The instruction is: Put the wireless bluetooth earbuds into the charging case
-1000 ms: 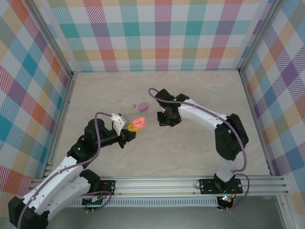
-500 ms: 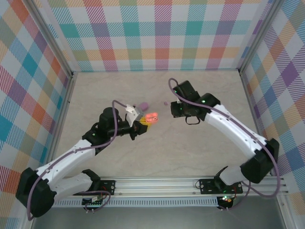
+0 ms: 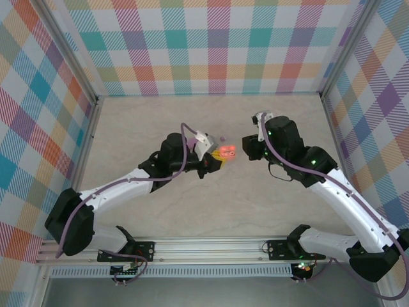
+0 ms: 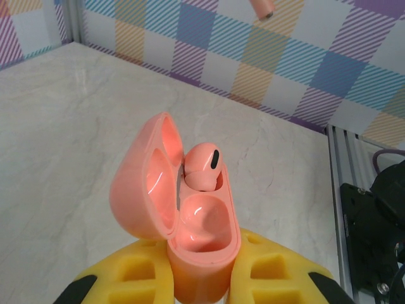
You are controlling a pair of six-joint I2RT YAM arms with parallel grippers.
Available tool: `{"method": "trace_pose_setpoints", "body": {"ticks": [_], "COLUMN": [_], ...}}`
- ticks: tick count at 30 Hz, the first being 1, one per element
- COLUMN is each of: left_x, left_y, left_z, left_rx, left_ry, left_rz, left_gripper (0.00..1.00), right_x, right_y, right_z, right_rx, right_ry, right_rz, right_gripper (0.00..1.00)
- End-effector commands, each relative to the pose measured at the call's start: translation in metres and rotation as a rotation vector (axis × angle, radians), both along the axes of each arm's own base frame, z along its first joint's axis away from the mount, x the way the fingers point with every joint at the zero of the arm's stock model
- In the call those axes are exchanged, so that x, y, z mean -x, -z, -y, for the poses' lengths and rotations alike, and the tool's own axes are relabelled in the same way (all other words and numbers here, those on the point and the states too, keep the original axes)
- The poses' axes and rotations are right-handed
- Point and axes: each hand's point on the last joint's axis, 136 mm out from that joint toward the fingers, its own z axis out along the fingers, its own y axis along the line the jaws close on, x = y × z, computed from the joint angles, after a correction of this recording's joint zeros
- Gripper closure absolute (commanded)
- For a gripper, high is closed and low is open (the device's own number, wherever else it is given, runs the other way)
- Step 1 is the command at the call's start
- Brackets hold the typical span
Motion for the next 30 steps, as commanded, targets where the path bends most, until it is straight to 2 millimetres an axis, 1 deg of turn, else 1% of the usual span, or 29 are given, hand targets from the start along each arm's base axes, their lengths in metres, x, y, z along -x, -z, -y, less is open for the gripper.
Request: {"method": "trace_pose_setpoints", "body": {"ticks": [1,7,11,17,19,22,26,30], "left_x": [-0.002,-0.002,-0.001,0.002,0.002,0.004,0.008,0.01], "left_y": [-0.03,-0.03,-0.03,-0.033,-0.035,-0.037,-0.039,-0.04], "left_z": [0.016,0.028,0.031,0.035,0.035,0.034,0.032,0.03], "left_rx": [0.099,0.129,0.13,0.136,0.139,0.139,0.141,0.139], "left_ry": [0.02,0.038,0.043,0.064,0.065,0.069,0.077,0.074], "left_rz": [0.057,0.053,0.059,0.061,0.063,0.067,0.072,0.074], "left_gripper": [1.0,1.0,1.0,1.0,1.0,1.0,1.0,1.0], "right_x": [0.007,0.016,0.017,0.017,0.016,0.011,0.006,0.006], "right_y": [-0.014,-0.013,-0.01,0.002,0.006,0.01,0.011,0.011], "right_z": [-0.014,-0.029,-0.036,-0.049,-0.051,-0.047,-0.042,-0.04], "right_rx": [-0.056,-0.11,-0.12,-0.113,-0.103,-0.082,-0.054,-0.036], "right_ry": [-0.098,-0.203,-0.24,-0.306,-0.309,-0.284,-0.253,-0.255], "right_rz": [0.064,0.102,0.101,0.083,0.076,0.079,0.092,0.104], "right_gripper": [0.81,0.81,0.81,0.79,0.79,0.79,0.79,0.79]}}
